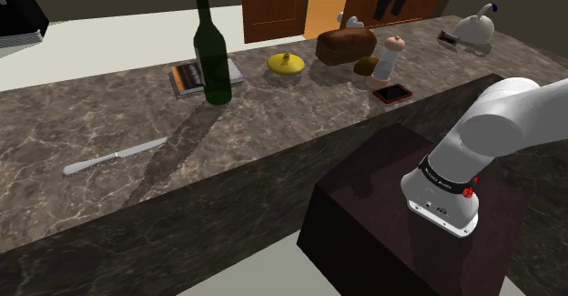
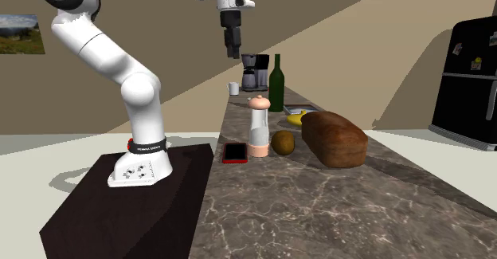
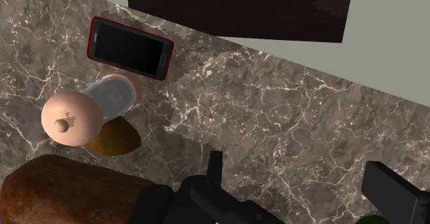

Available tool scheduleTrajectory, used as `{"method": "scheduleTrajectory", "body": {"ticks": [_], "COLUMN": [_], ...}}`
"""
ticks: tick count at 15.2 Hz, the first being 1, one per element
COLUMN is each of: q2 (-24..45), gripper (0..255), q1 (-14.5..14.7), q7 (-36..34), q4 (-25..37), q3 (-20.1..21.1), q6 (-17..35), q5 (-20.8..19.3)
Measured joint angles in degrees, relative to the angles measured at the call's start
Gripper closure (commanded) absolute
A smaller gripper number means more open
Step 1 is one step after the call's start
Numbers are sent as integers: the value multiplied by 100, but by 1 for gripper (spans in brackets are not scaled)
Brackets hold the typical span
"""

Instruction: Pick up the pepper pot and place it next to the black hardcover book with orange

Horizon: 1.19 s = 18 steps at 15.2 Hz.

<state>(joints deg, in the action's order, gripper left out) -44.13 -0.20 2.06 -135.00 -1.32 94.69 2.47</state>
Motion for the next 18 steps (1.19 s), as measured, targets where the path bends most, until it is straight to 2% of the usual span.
{"method": "scheduleTrajectory", "body": {"ticks": [2, 11, 18], "q2": [1, 166, 787], "gripper": [0, 0, 0], "q1": [-21, -427, -693], "q7": [55, 1120, 2004], "q4": [-31, -532, -614], "q3": [-48, -1007, -1860], "q6": [32, 748, 1555], "q5": [-37, -718, -1167]}}
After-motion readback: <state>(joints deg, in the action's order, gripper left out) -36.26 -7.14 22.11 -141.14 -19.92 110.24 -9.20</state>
